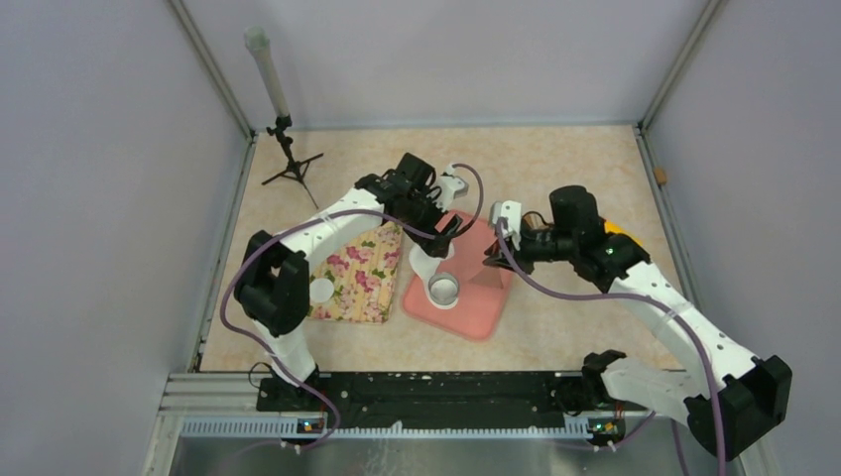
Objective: Roll out the dumpling wrappers from the dough
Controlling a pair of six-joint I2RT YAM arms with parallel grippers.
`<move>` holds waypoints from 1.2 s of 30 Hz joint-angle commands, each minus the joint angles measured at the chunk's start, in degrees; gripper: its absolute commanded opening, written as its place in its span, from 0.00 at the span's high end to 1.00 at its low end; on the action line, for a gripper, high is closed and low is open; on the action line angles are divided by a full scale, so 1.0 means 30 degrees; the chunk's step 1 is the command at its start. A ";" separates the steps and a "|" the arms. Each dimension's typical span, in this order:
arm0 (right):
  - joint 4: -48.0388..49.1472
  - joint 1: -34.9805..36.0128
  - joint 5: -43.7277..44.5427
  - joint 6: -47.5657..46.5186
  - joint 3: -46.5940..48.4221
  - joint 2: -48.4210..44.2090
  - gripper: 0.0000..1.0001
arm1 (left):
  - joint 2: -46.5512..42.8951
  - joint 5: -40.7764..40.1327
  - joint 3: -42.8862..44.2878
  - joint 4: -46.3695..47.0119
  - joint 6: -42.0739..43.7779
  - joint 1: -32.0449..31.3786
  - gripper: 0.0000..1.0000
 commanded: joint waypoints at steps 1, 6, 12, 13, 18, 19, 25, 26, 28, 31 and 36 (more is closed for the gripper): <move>0.0681 0.0714 0.0693 -0.0628 0.0145 0.0554 1.00 | -0.0603 -0.0887 -0.0187 0.0526 0.0065 0.0566 0.09; 0.0561 0.2066 0.2125 -0.0758 0.0522 0.1741 1.00 | -0.0894 -0.0187 0.0414 0.0353 -0.0088 0.1304 0.07; 0.1238 0.3474 0.4449 -0.1182 0.0264 0.2203 1.00 | -0.0259 -0.2606 0.1340 0.0705 -0.1227 0.2506 0.06; 0.1326 0.3629 0.4619 -0.1202 0.0242 0.2227 1.00 | -0.0001 -0.2906 0.1598 0.0427 -0.1263 0.2603 0.07; 0.1112 0.3856 0.4842 -0.1284 0.0398 0.1967 1.00 | 0.0890 -0.2675 0.1784 -0.0219 -0.0574 0.2645 0.07; 0.1139 0.3853 0.5045 -0.1354 0.0358 0.1824 1.00 | 0.1095 -0.2245 0.1756 -0.0374 -0.0464 0.2653 0.06; 0.1096 0.3833 0.6271 -0.1605 0.0293 0.0769 1.00 | 0.2812 0.0511 0.2281 -0.2078 -0.0080 0.2652 0.07; 0.1162 0.3828 0.6319 -0.1640 0.0128 0.0473 1.00 | 0.3001 0.0596 0.2247 -0.2144 -0.0087 0.2661 0.07; 0.1411 0.3827 0.6210 -0.1681 -0.0202 0.0085 1.00 | 0.3207 0.0707 0.1994 -0.2024 -0.0128 0.2723 0.07; 0.2129 0.3828 0.7134 -0.1423 -0.0291 0.0161 1.00 | 0.3049 0.0958 0.1777 -0.1603 -0.0522 0.3009 0.07; 0.4956 0.3800 1.1052 -0.0971 0.0291 0.1183 1.00 | 0.1990 0.2824 0.1604 -0.0723 -0.1364 0.4619 0.03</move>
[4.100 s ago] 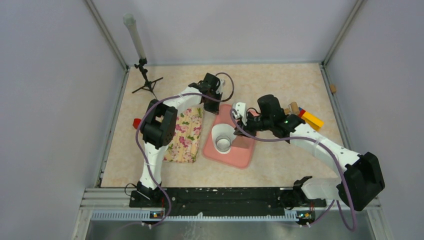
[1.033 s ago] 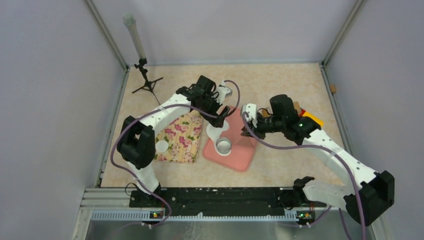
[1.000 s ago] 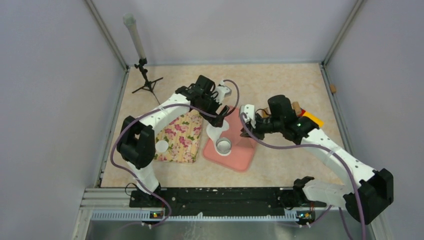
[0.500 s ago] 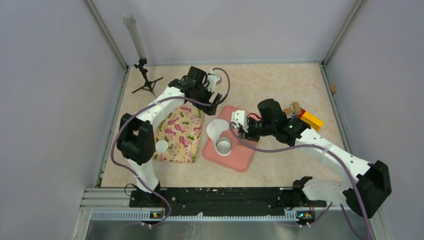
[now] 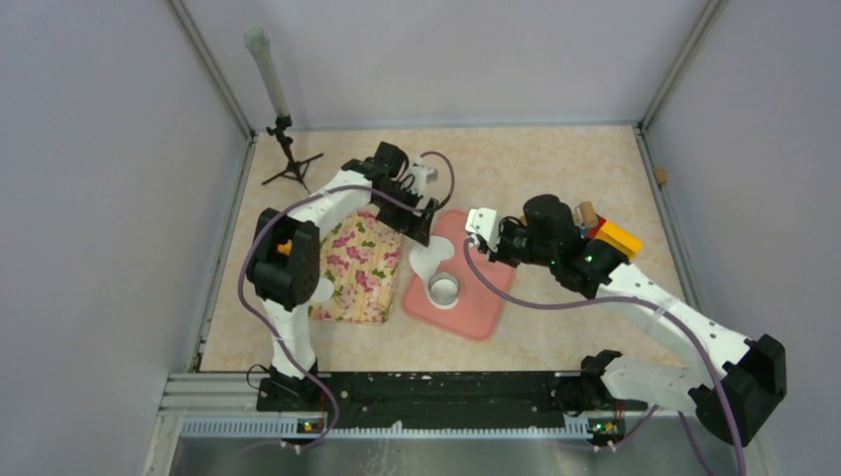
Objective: Roll out the dumpling wrappers from the dough
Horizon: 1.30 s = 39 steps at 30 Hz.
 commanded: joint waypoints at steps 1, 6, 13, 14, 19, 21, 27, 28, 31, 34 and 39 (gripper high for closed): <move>0.3291 0.0170 0.3385 0.0476 0.1053 0.1059 1.00 | -0.1470 0.2172 0.0174 0.0742 -0.0512 0.1537 0.03; 0.4207 -0.0016 0.2982 0.1378 0.2594 0.2917 1.00 | -0.1109 0.3297 0.0304 -0.0333 0.0236 0.1600 0.02; 0.4681 -0.0041 0.1694 0.1358 0.4966 0.6685 1.00 | -0.1647 0.4055 0.0043 -0.0423 0.0455 0.2281 0.01; 0.4674 -0.0043 0.1472 0.1239 0.5335 0.7211 1.00 | -0.1799 0.4136 -0.0031 -0.0379 0.0441 0.2465 0.01; 0.3707 -0.0043 0.0972 0.1143 0.7150 0.9124 1.00 | -0.2686 0.4125 -0.0826 -0.0070 0.0459 0.3130 0.01; 0.2959 -0.0043 0.0726 0.1183 0.7435 0.8850 1.00 | -0.2958 0.4067 -0.1135 -0.0081 0.0646 0.3170 0.01; -0.3305 -0.0043 -0.2745 -0.1483 0.7595 0.5757 1.00 | -0.3795 0.3915 -0.1914 0.0017 0.1156 0.3118 0.01; -0.3799 -0.0043 -0.3060 -0.1541 0.7308 0.5316 1.00 | -0.3932 0.4005 -0.2052 0.0101 0.1166 0.3116 0.01; -0.3444 -0.0039 -0.3111 -0.1151 0.5439 0.4185 1.00 | -0.4247 0.4445 -0.2560 0.0531 0.1108 0.3120 0.01; -0.2141 -0.0043 -0.2863 -0.0522 0.3432 0.3326 1.00 | -0.4500 0.4494 -0.2852 0.0660 0.1166 0.3059 0.01; -0.1257 -0.0043 -0.4373 0.0861 0.1733 0.2217 1.00 | -0.5035 0.4144 -0.3050 0.0067 0.1818 0.3072 0.01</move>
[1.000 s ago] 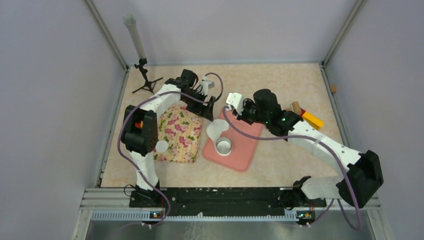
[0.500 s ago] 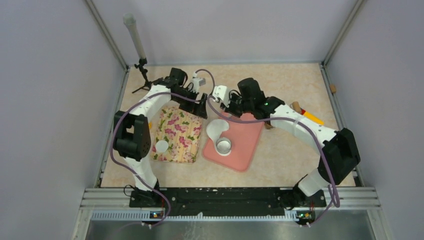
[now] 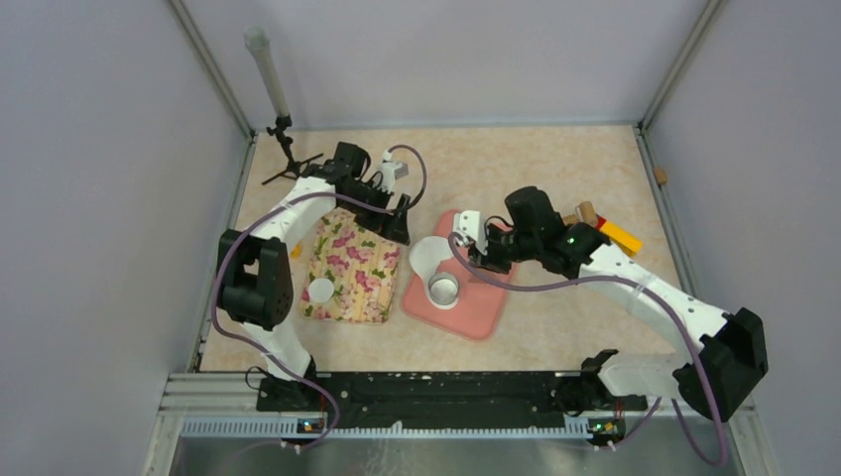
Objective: Roll out the dumpling wrappers from the dough
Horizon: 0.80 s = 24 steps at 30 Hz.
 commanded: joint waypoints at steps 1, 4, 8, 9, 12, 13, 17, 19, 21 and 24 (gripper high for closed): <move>0.1422 0.0016 -0.1689 0.1501 -0.1116 -0.0897 1.00 | -0.1418 0.0177 -0.0104 -0.0204 0.1067 -0.0067 0.01; 0.2438 0.0130 -0.1407 0.2377 -0.1920 -0.1150 1.00 | -0.1613 -0.0191 -0.0047 -0.0756 0.1498 -0.0038 0.01; 0.3015 0.0354 -0.0848 0.2946 -0.2396 -0.1042 1.00 | -0.1793 -0.0517 -0.0042 -0.1421 0.1872 0.0004 0.01; 0.3123 0.0384 -0.0944 0.3060 -0.2474 -0.1018 1.00 | -0.1870 -0.0605 -0.0067 -0.1516 0.1929 0.0032 0.01; 0.3075 0.0677 -0.0975 0.3244 -0.2538 -0.1022 1.00 | -0.2216 -0.0866 -0.0276 -0.1607 0.2034 0.0201 0.01; 0.3108 0.0768 -0.0930 0.3299 -0.2569 -0.1056 1.00 | -0.2308 -0.0942 -0.0305 -0.1605 0.2052 0.0283 0.01; 0.3628 0.1213 -0.0550 0.3711 -0.2828 -0.1155 1.00 | -0.2513 -0.0824 -0.0315 -0.1598 0.1969 0.0692 0.01; 0.3720 0.1414 -0.0367 0.3821 -0.2900 -0.1083 1.00 | -0.2514 -0.0738 -0.0308 -0.1565 0.1923 0.0870 0.01; 0.3798 0.1573 -0.0187 0.3830 -0.3002 -0.1102 1.00 | -0.2470 -0.0694 -0.0338 -0.1573 0.1897 0.0976 0.01; 0.3678 0.1801 0.0153 0.3740 -0.2957 -0.1110 1.00 | -0.2426 -0.0613 -0.0332 -0.1529 0.1862 0.1043 0.01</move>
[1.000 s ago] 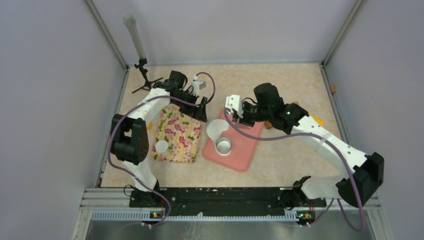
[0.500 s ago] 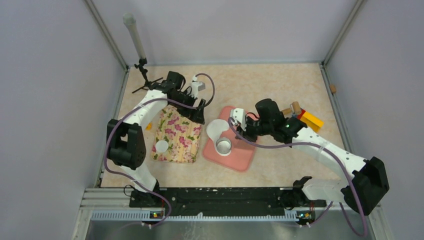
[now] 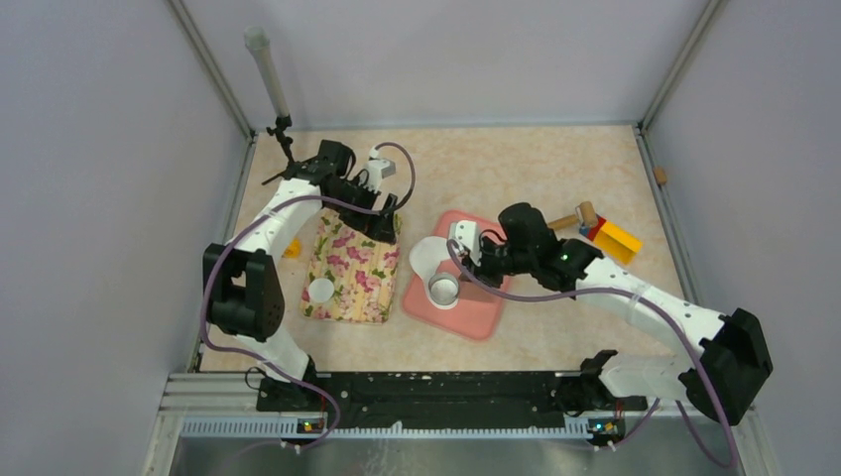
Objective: Roll out the dumpling wrappers from the dough
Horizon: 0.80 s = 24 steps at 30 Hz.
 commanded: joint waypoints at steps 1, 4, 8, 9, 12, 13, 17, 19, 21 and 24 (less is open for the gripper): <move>0.0741 0.0539 0.0203 0.0226 -0.0036 -0.0525 1.00 | -0.0728 0.0333 -0.0101 -0.0058 0.0237 0.0170 0.01; 0.0086 0.0688 -0.0158 -0.0055 0.0197 -0.0601 1.00 | -0.0741 0.0367 -0.0059 -0.0038 0.0230 0.0178 0.01; -0.0384 0.1125 -0.0384 -0.0077 0.0328 -0.0720 1.00 | -0.0664 0.0447 -0.0090 -0.0035 0.0230 0.0185 0.01; -0.0420 0.1269 -0.0372 -0.0067 0.0378 -0.0746 1.00 | -0.0637 0.0451 -0.0097 -0.0032 0.0222 0.0178 0.01; -0.0305 0.1719 0.0015 0.0021 0.0456 -0.0668 1.00 | -0.0604 0.0509 -0.0130 -0.0032 0.0202 0.0178 0.01; -0.0223 0.1878 0.0212 0.0103 0.0486 -0.0588 1.00 | -0.0611 0.0525 -0.0157 -0.0042 0.0207 0.0192 0.01; 0.0198 0.2628 0.1273 0.0317 0.0703 -0.0242 1.00 | -0.0575 0.0527 -0.0167 -0.0044 0.0185 0.0178 0.01; 0.0535 0.3138 0.2229 0.0372 0.0792 -0.0002 1.00 | -0.0560 0.0539 -0.0206 -0.0019 0.0163 0.0199 0.01; 0.0828 0.3806 0.3103 0.0356 0.0943 0.0352 1.00 | -0.0520 0.0522 -0.0207 -0.0017 0.0163 0.0179 0.01; 0.0836 0.4389 0.3669 0.0426 0.1420 0.0985 1.00 | -0.0487 0.0539 -0.0222 -0.0022 0.0173 0.0178 0.01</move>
